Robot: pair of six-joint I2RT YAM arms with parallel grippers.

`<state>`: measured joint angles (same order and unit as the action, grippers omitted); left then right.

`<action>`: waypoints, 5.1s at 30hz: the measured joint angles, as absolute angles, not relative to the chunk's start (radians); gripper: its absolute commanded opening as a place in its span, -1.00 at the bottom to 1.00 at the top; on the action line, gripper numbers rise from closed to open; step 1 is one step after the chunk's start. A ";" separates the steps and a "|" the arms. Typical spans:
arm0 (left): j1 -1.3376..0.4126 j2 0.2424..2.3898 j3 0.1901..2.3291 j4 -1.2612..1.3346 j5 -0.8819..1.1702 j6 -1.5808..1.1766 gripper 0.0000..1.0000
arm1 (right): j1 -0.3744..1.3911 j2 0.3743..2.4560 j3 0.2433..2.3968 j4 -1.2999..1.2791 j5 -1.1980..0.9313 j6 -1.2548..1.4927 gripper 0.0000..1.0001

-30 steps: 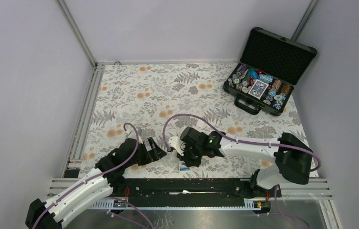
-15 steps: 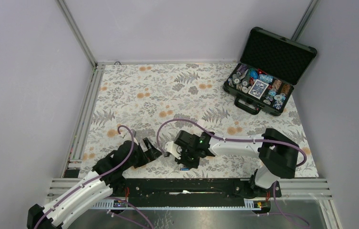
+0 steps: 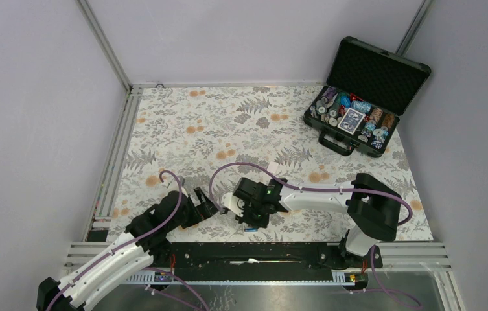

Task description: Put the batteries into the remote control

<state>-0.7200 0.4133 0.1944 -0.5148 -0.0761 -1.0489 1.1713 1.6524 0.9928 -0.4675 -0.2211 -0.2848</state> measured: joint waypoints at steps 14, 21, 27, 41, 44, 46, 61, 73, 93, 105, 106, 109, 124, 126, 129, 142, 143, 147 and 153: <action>-0.720 0.426 0.194 -0.505 -0.076 -1.048 0.98 | 1.186 1.657 0.998 -0.470 -0.218 -0.289 -0.42; -0.720 0.438 0.194 -0.493 -0.074 -1.048 0.98 | 1.187 1.657 1.000 -0.471 -0.203 -0.284 -0.36; -0.720 0.453 0.194 -0.466 -0.054 -1.043 0.98 | 1.187 1.595 1.000 -0.472 -0.147 -0.248 -0.32; -0.720 0.635 0.178 -0.232 0.120 -0.965 0.98 | 1.190 1.327 0.891 -0.409 0.055 0.134 -0.33; -0.720 0.701 0.178 -0.160 0.174 -0.942 0.98 | 1.190 1.292 0.842 -0.406 0.088 0.241 -0.36; -0.722 0.745 0.179 -0.107 0.211 -0.934 0.98 | 1.190 1.280 0.823 -0.403 0.094 0.300 -0.38; -0.828 0.932 0.176 0.117 0.317 -0.959 0.61 | 1.190 1.232 0.682 -0.315 0.131 0.682 -0.65; -0.870 1.079 0.166 0.256 0.337 -0.995 -0.02 | 1.190 1.264 0.643 -0.218 0.111 0.845 -0.58; -0.878 1.194 0.154 0.379 0.354 -1.015 -0.40 | 1.190 1.364 0.643 -0.168 0.075 0.894 -0.57; -0.884 1.238 0.154 0.424 0.371 -1.020 -0.47 | 1.190 1.394 0.663 -0.167 0.061 0.887 -0.60; -0.884 1.240 0.154 0.428 0.371 -1.021 -0.48 | 1.190 1.395 0.667 -0.166 0.060 0.886 -0.60; -0.886 1.241 0.154 0.429 0.371 -1.021 -0.48 | 1.190 1.395 0.676 -0.166 0.058 0.879 -0.58; -0.886 1.241 0.154 0.428 0.371 -1.021 -0.49 | 1.190 1.374 0.683 -0.188 0.072 0.863 -0.55; -0.886 1.241 0.154 0.428 0.371 -1.021 -0.49 | 1.190 1.375 0.683 -0.194 0.072 0.861 -0.55; -0.886 1.241 0.155 0.427 0.371 -1.020 -0.49 | 1.190 1.385 0.689 -0.200 0.072 0.860 -0.56; -0.886 1.241 0.157 0.422 0.372 -1.019 -0.49 | 1.190 1.431 0.717 -0.204 0.075 0.845 -0.62; -0.886 1.241 0.157 0.422 0.372 -1.019 -0.50 | 1.190 1.433 0.718 -0.204 0.078 0.844 -0.62; -0.886 1.241 0.157 0.422 0.372 -1.019 -0.50 | 1.190 1.449 0.727 -0.208 0.086 0.839 -0.64; -0.886 1.241 0.157 0.422 0.373 -1.018 -0.50 | 1.190 1.476 0.754 -0.229 0.086 0.826 -0.72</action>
<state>-0.8856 1.2411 0.1566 0.4225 0.3725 -1.0180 1.1896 1.4761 0.7536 -0.2291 0.0856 0.8257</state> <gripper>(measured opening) 0.253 0.159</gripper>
